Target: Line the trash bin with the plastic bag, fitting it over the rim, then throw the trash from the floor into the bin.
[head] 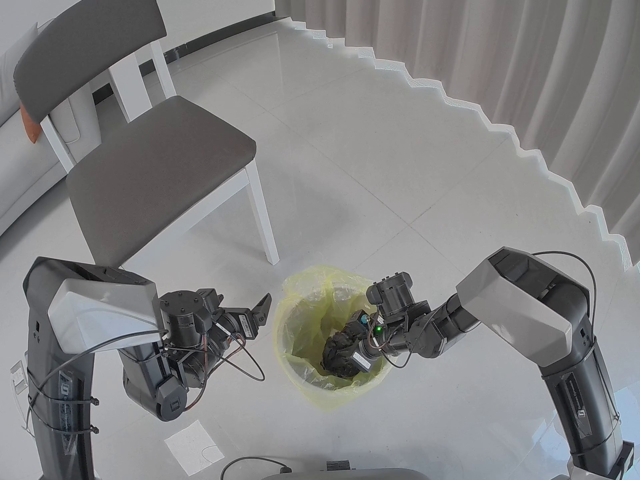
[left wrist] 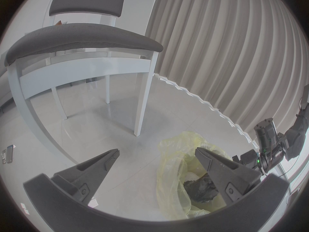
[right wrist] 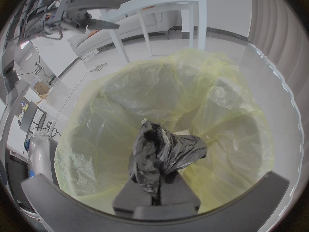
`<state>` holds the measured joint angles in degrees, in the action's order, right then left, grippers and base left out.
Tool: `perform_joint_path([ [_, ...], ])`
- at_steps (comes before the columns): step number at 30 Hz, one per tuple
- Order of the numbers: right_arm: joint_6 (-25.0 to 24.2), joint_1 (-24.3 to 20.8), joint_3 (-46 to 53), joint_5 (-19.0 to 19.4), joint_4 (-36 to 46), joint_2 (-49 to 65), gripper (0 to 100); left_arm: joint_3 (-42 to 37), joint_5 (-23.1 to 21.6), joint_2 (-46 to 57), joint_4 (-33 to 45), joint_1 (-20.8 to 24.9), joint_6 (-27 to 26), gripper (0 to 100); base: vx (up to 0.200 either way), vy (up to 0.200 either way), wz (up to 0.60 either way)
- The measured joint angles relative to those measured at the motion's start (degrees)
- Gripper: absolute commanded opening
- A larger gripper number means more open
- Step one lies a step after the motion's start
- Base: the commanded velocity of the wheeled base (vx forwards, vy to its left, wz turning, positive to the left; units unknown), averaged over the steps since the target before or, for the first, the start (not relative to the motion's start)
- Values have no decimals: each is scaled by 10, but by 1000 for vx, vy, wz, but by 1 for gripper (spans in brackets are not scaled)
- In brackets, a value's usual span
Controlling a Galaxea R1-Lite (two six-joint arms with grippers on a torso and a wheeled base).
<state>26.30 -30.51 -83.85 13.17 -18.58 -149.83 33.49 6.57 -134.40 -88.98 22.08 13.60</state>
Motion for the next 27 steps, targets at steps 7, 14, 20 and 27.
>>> perform_joint_path([
  [7, 0, -3, 6, 0, -1, 1, 100, 1, 1, -9, 0, 3, 0, 100, 0, 0, 0],
  [14, 0, -5, 38, -2, -10, 26, 100, 22, 1, -14, 0, 6, -4, 100, 0, 0, 0],
  [20, -3, -1, 133, -4, -65, 84, 100, 69, -5, -23, 0, 12, -13, 100, 0, 0, 0],
  [27, -44, 24, 310, -12, -178, 201, 100, 156, -39, -52, 41, 15, -31, 100, 0, 0, 0],
])
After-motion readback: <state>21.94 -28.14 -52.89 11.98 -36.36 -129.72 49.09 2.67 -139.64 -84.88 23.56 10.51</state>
